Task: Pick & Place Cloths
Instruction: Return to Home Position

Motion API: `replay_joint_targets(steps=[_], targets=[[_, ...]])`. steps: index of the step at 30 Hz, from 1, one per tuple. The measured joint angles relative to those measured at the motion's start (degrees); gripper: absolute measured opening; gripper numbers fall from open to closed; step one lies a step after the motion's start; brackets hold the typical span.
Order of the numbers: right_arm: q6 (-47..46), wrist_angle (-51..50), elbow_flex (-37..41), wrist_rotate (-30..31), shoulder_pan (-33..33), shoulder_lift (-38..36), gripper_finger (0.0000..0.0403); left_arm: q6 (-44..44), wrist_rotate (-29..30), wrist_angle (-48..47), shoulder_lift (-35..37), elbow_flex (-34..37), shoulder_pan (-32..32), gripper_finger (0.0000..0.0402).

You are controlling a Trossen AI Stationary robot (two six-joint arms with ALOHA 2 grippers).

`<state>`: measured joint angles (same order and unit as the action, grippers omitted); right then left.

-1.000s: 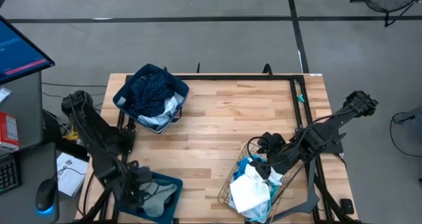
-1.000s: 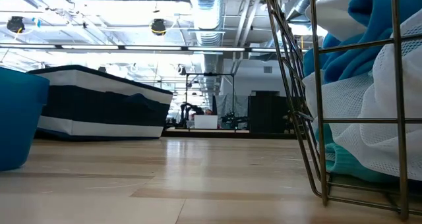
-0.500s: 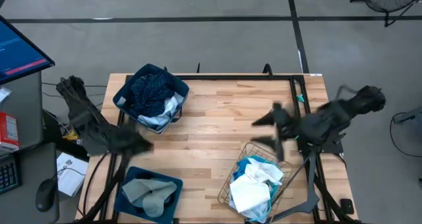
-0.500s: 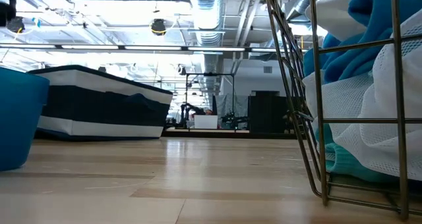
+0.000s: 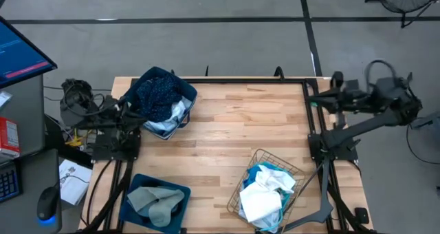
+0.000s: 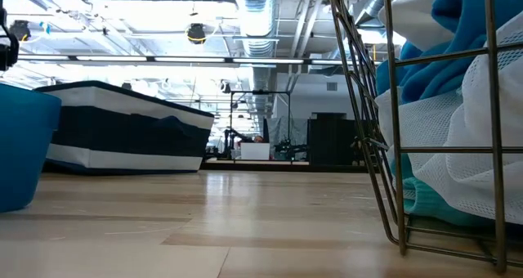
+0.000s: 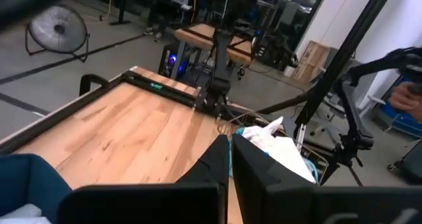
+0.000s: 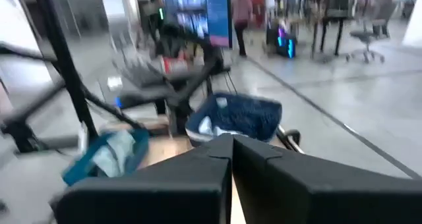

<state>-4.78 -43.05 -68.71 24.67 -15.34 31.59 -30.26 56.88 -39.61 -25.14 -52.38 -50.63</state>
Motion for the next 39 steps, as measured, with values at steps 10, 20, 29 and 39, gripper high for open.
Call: replay_joint_targets(steps=[10, 20, 29, 39], targets=[[-0.95, 20.54, 29.32, -2.73, -0.06, -28.54, 0.0001, -1.45, -0.22, 15.65, 5.13, 16.70, 0.00, 0.0000], [-2.79, 35.31, 51.04, -4.37, 0.05, -29.32, 0.0000, -1.85, -4.04, 43.15, 14.55, 41.03, 0.00, 0.0000], [-4.28, 51.50, 64.98, -5.64, 0.07, -31.28, 0.0000, -2.20, -9.84, 51.80, 18.25, 51.97, -0.02, 0.0000], [-4.99, 52.13, 68.26, -6.50, 0.14, -31.17, 0.0000, 7.64, -11.23, 51.03, 17.91, 51.97, -0.02, 0.0000]])
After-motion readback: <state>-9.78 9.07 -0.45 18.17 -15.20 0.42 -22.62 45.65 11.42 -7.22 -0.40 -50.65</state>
